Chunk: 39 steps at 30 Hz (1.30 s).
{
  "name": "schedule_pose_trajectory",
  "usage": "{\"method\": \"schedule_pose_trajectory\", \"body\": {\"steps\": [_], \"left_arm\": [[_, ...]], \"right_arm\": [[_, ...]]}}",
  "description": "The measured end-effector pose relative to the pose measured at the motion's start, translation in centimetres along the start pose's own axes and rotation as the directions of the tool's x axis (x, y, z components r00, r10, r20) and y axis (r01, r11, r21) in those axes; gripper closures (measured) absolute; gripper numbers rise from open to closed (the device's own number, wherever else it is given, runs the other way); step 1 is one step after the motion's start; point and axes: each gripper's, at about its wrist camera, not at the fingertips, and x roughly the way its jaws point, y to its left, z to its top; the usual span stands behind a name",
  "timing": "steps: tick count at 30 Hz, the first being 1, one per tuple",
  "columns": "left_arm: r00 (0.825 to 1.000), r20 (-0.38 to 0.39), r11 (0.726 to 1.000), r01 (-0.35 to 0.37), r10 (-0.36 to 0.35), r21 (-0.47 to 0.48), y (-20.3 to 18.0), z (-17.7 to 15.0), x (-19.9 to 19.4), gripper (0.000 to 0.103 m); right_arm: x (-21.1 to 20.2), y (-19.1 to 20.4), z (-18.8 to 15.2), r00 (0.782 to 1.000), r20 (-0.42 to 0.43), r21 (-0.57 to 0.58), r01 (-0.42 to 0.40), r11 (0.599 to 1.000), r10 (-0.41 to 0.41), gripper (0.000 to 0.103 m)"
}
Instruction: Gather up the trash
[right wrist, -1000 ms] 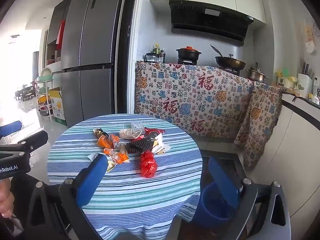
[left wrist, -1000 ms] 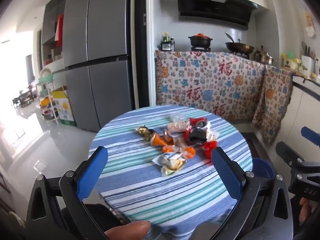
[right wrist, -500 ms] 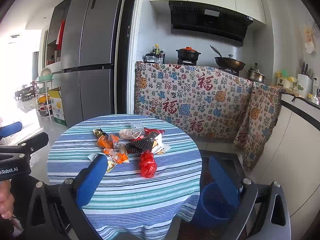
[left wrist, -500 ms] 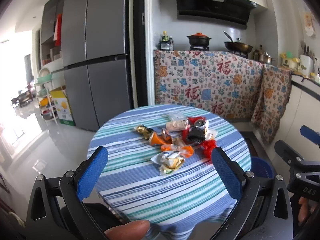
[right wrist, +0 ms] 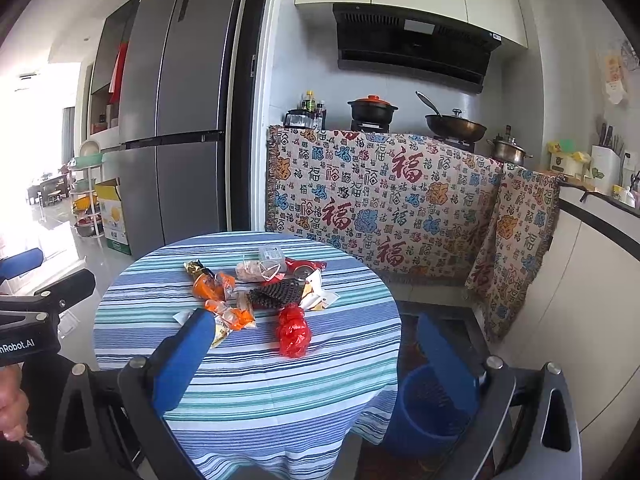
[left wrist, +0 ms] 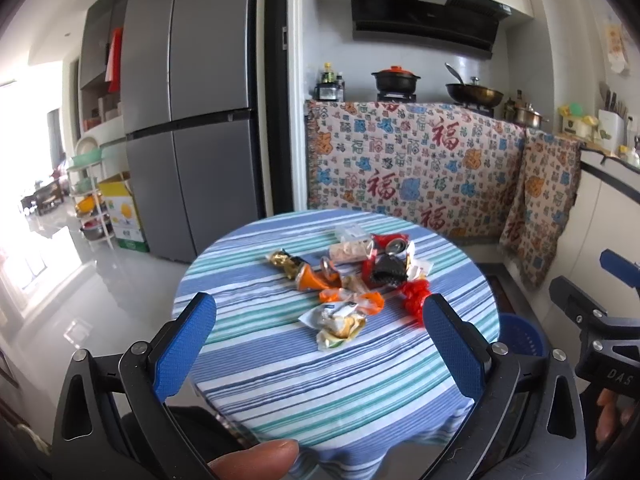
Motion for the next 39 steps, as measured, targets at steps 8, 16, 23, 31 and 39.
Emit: {"method": "schedule_pose_trajectory", "body": {"steps": [8, 16, 23, 31, 39], "left_arm": [[1.0, -0.001, 1.0, 0.001, -0.001, 0.0, 0.16, 0.37, -0.19, 0.0], [1.0, -0.001, 1.0, 0.001, -0.001, 0.0, 0.15, 0.41, -0.22, 0.0], [1.0, -0.002, 1.0, 0.002, -0.002, -0.001, 0.19, 0.43, -0.2, 0.0], [1.0, -0.002, 1.0, 0.002, -0.002, -0.001, 0.19, 0.41, -0.21, 0.0], [1.0, -0.003, 1.0, 0.001, -0.001, 0.0, 0.17, 0.39, -0.22, 0.0]], "right_arm": [[-0.09, 0.14, -0.02, 1.0, 0.003, 0.001, 0.005, 1.0, -0.005, 0.0], [-0.1, 0.2, -0.07, 1.0, 0.004, 0.001, 0.005, 1.0, -0.005, 0.0], [-0.08, 0.14, -0.09, 1.0, 0.004, 0.001, 0.005, 1.0, -0.005, 0.0], [-0.07, 0.16, -0.14, 1.0, 0.004, 0.001, 0.005, 1.0, -0.005, 0.0], [-0.08, 0.19, -0.16, 1.0, 0.005, 0.001, 0.006, 1.0, -0.006, 0.0]]}}
